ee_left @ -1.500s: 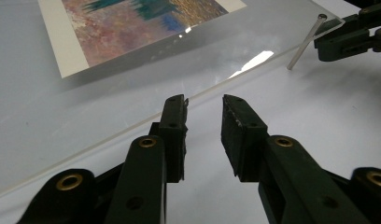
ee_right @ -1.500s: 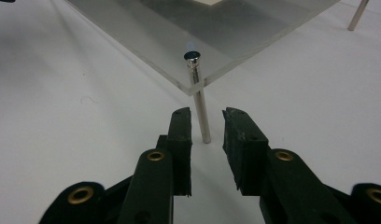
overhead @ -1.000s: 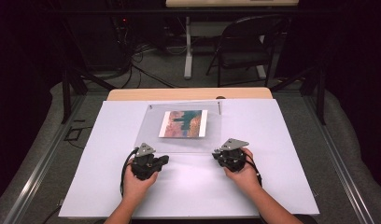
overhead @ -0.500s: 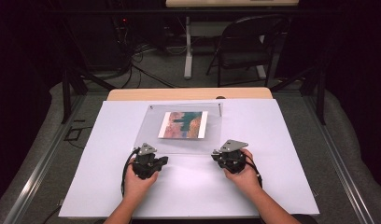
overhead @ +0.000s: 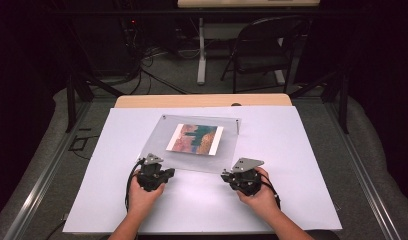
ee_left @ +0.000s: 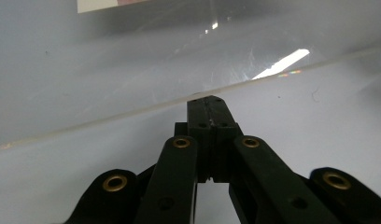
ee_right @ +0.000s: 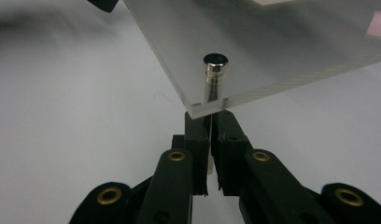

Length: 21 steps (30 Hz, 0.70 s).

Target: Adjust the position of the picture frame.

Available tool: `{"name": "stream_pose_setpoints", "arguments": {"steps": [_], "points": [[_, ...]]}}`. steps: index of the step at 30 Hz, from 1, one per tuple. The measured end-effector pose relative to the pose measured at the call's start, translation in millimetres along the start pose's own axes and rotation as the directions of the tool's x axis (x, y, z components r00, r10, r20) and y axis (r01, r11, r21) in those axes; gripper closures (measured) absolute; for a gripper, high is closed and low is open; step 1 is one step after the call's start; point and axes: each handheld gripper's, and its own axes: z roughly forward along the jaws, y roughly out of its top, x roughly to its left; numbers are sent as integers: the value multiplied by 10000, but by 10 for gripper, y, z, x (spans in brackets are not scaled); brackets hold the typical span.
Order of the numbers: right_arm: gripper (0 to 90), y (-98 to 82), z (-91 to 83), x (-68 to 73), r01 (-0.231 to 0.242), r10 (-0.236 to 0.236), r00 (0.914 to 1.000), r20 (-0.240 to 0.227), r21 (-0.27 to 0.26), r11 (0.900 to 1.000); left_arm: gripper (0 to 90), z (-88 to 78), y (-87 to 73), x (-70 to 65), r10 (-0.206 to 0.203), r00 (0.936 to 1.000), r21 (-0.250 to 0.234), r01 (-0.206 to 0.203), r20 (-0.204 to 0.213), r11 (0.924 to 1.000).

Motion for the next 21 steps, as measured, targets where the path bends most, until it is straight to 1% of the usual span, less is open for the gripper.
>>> {"name": "stream_pose_setpoints", "arguments": {"steps": [3,5,7,9,11,13,17,19,21], "points": [[855,4,8,71,129,-128,9998,-165,51,9999,900,10,-4,14,-96,10000,90,96,-12,9999],[855,4,8,82,171,-169,9997,-189,79,9998,900,8,2,24,-104,9999,172,104,7,9998],[856,2,9,105,239,-237,9995,-198,84,9997,900,8,12,39,-220,9997,177,218,97,9996],[857,1,-1,112,210,-210,9995,-225,-11,9998,900,2,43,68,-318,9993,243,314,196,9992],[858,6,-16,126,119,-121,9996,-248,-101,9999,900,5,71,90,-510,9984,186,506,242,9985],[858,11,-20,148,107,-111,9993,-354,-124,9999,900,14,98,106,-485,9987,203,482,166,9986],[857,4,10,239,316,-317,9983,-488,-34,9995,900,87,179,155,-474,9988,539,478,-89,9974],[857,6,17,280,390,-389,9978,-545,16,9992,900,117,221,157,-303,9993,651,317,-220,9974],[856,1,17,310,326,-325,9975,-632,3,9995,900,152,271,155,-47,9994,731,72,-337,9973]]}}
